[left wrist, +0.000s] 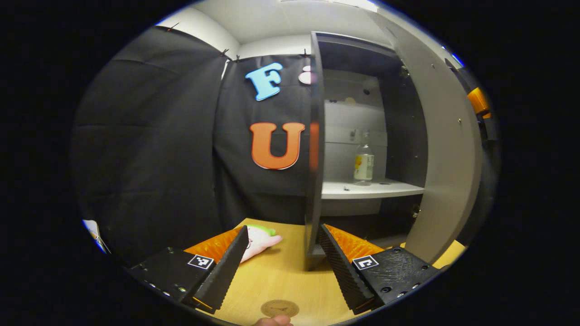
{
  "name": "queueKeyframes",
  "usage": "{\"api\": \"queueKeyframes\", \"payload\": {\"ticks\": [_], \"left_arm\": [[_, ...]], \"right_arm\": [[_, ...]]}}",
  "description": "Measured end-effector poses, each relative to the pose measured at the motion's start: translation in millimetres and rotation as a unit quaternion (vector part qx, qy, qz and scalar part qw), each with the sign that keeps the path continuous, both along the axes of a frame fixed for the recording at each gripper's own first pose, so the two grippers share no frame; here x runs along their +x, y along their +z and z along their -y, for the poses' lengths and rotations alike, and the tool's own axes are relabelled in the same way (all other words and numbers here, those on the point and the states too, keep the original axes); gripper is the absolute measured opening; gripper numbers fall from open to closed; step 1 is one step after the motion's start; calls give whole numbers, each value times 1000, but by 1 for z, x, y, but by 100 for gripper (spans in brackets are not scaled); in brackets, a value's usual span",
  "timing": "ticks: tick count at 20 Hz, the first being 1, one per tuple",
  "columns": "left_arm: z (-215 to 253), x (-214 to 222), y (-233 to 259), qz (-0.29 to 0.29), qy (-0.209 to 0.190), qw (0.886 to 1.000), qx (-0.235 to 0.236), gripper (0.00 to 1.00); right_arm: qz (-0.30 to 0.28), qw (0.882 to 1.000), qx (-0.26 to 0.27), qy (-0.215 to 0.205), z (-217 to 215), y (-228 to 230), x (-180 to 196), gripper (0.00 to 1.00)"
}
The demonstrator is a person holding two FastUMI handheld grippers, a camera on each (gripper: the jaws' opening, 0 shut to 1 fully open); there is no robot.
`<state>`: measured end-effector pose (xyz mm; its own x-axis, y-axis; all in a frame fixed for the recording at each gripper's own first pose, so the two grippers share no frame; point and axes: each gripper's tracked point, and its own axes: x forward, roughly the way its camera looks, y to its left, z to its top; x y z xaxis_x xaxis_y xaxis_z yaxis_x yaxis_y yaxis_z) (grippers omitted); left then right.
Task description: Open the cabinet door with the right hand, grasp the bottle in the cabinet with the left hand and place it on the coaster, then close the cabinet door with the right hand.
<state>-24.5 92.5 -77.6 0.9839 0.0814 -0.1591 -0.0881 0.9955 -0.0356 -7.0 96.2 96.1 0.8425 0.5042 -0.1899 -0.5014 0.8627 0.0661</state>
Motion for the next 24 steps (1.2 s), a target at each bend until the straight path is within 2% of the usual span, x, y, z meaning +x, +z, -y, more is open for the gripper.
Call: {"api": "queueKeyframes", "payload": {"ticks": [4,9,14,18,20,21,22,23,24], "left_arm": [[56,25,38,23,-10,1000,17,95],[106,61,62,49,-33,998,33,95],[139,128,75,62,-61,996,17,95],[164,186,67,57,-83,995,5,95],[172,209,64,54,-90,994,9,95],[176,219,63,54,-91,994,11,95],[179,230,61,50,-89,995,11,95],[180,237,59,45,-82,996,7,95],[182,244,58,44,-80,996,-1,95]], "right_arm": [[-11,1000,26,-8,40,-6,-23,15],[-4,998,31,-50,99,-14,-37,14],[0,991,45,-129,140,-20,-38,13],[15,976,32,-217,174,-22,-35,10],[26,964,39,-263,195,-20,-34,23],[22,962,51,-266,198,-22,-32,22],[21,961,59,-270,201,-25,-32,31],[24,960,59,-273,204,-25,-31,36],[24,960,58,-274,208,-25,-31,56]]}}
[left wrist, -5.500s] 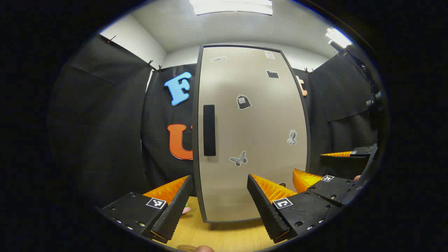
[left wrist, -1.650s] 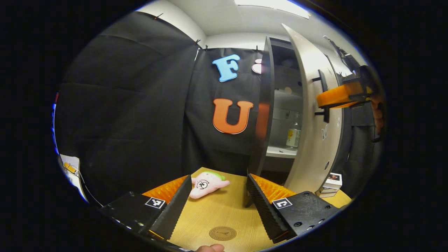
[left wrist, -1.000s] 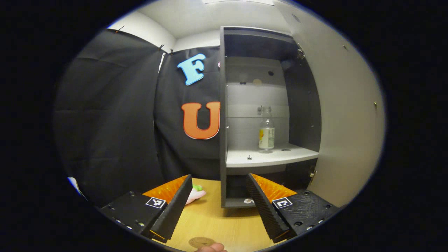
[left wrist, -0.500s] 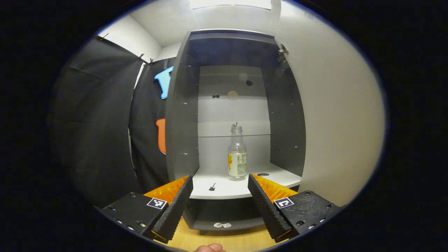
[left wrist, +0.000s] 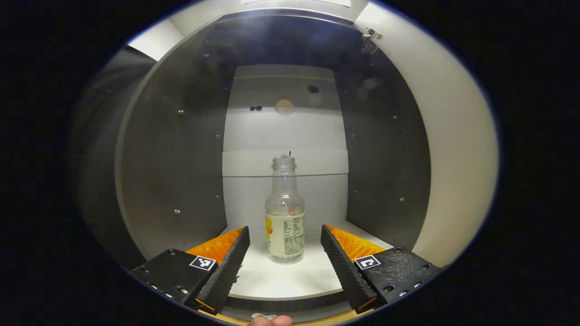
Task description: Open the cabinet door with the right hand, grasp the bottle in the cabinet with the left hand and place it on the coaster, then close the cabinet door with the right hand.
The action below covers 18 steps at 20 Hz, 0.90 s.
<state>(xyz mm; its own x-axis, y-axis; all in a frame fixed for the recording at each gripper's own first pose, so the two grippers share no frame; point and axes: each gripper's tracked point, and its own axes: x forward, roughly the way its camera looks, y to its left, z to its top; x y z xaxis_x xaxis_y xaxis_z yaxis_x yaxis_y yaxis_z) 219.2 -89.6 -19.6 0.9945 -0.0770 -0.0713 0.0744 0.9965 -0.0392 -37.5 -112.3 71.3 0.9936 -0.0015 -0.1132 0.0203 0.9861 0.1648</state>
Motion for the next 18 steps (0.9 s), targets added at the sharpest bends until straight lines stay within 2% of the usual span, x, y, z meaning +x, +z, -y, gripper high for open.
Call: {"api": "queueKeyframes", "payload": {"ticks": [1,2,3,4,5,6,10,13,16,18], "left_arm": [[1,6,1,3,2,1000,-5,95],[0,12,2,4,5,1000,-4,95],[-2,19,1,2,12,1000,5,95],[-8,25,0,-2,24,1000,16,95],[-14,31,-2,-4,37,999,23,100],[-16,36,-2,-4,45,999,21,95],[-12,58,-5,-15,34,999,-15,96],[-8,76,-7,-22,30,999,-5,96],[3,79,-22,-57,28,998,-6,95],[6,79,-20,-49,29,998,0,75]], "right_arm": [[0,1000,-3,0,2,0,0,64],[0,1000,-6,0,4,0,-2,78],[-1,1000,-5,0,5,1,-2,81],[-2,1000,-1,1,5,-1,-2,81],[-2,1000,1,1,5,-1,-2,82],[-1,1000,-2,1,6,0,-2,83],[-1,1000,-6,-2,5,0,-4,83],[1,1000,-4,-1,7,1,-3,83],[3,1000,-4,1,6,2,-3,83],[3,1000,0,1,7,1,-2,83]]}}
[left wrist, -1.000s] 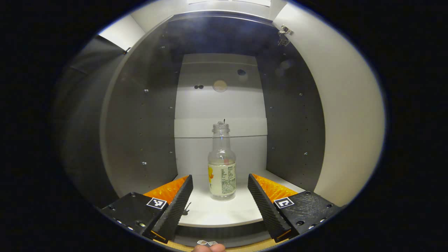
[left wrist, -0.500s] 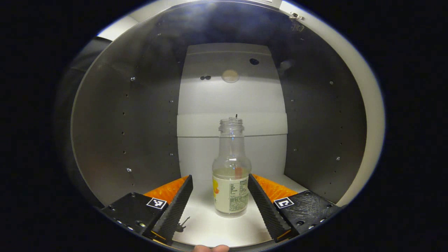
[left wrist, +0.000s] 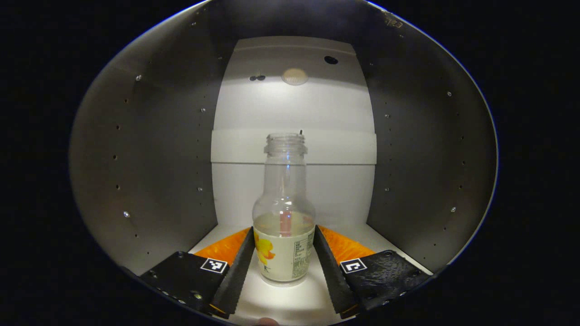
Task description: Open the cabinet door with the right hand, grasp the bottle in the cabinet with the left hand and place it on the coaster, then close the cabinet door with the right hand.
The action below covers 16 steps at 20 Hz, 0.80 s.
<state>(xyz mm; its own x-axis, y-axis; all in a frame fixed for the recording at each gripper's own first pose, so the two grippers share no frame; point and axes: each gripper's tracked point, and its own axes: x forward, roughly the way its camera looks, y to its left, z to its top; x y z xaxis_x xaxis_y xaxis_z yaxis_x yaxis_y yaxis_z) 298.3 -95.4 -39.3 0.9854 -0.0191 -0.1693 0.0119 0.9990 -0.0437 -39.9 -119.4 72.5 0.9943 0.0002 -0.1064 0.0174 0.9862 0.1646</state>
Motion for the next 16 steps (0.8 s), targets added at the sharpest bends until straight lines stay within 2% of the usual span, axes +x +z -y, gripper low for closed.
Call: {"api": "queueKeyframes", "payload": {"ticks": [3,7,10,13,14,15,16], "left_arm": [[-1,-6,10,9,-4,1000,1,74],[-3,-22,29,19,-5,1000,-23,73],[-14,-40,41,22,9,998,-50,73],[-32,-80,49,24,29,997,-63,73],[-45,-97,53,31,39,997,-55,63],[-56,-114,56,39,47,997,-45,84],[-66,-131,56,43,55,997,-35,63]], "right_arm": [[3,1000,2,4,0,0,1,83],[-1,1000,5,5,4,-2,1,83],[17,1000,6,15,7,-1,3,93],[29,999,11,34,10,-3,7,96],[37,998,8,44,9,-1,10,98],[40,998,3,56,8,-1,12,99],[41,997,-4,67,7,-3,15,100]]}}
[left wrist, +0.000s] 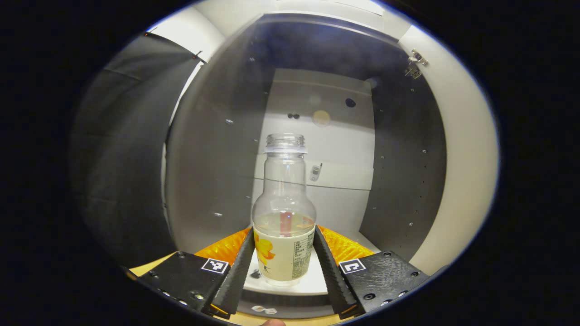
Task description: Open the cabinet door with the right hand, grasp the bottle in the cabinet with the left hand and place it on the coaster, then close the cabinet door with the right hand.
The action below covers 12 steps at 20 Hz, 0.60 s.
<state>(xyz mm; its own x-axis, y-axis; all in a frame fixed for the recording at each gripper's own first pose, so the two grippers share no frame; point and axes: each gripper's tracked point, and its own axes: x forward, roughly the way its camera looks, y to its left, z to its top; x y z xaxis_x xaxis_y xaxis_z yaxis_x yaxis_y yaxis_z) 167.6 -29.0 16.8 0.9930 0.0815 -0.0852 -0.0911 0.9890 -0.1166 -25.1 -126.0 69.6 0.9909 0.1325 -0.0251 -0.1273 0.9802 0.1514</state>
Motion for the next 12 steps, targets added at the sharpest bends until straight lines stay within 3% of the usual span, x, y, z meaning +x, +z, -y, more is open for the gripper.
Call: {"api": "queueKeyframes", "payload": {"ticks": [1,2,3,4,5,6,8,12], "left_arm": [[-6,-20,1,1,10,1000,7,73],[-18,-42,2,5,17,1000,9,73],[-29,-62,1,7,26,1000,13,84],[-43,-80,-4,5,37,999,19,63],[-54,-97,-10,3,43,999,32,63],[-65,-114,-18,2,49,998,48,73],[-88,-145,-39,-9,66,995,77,73],[-110,-174,-108,-45,77,991,102,73]], "right_arm": [[3,1000,-7,6,1,0,2,100],[9,1000,-9,9,1,2,4,99],[13,1000,-9,12,0,4,6,99],[18,1000,-6,19,-3,3,8,99],[24,999,-2,22,-3,4,8,99],[29,999,3,22,-2,3,10,98],[37,999,2,27,-5,4,10,97],[56,997,-50,19,-2,9,13,99]]}}
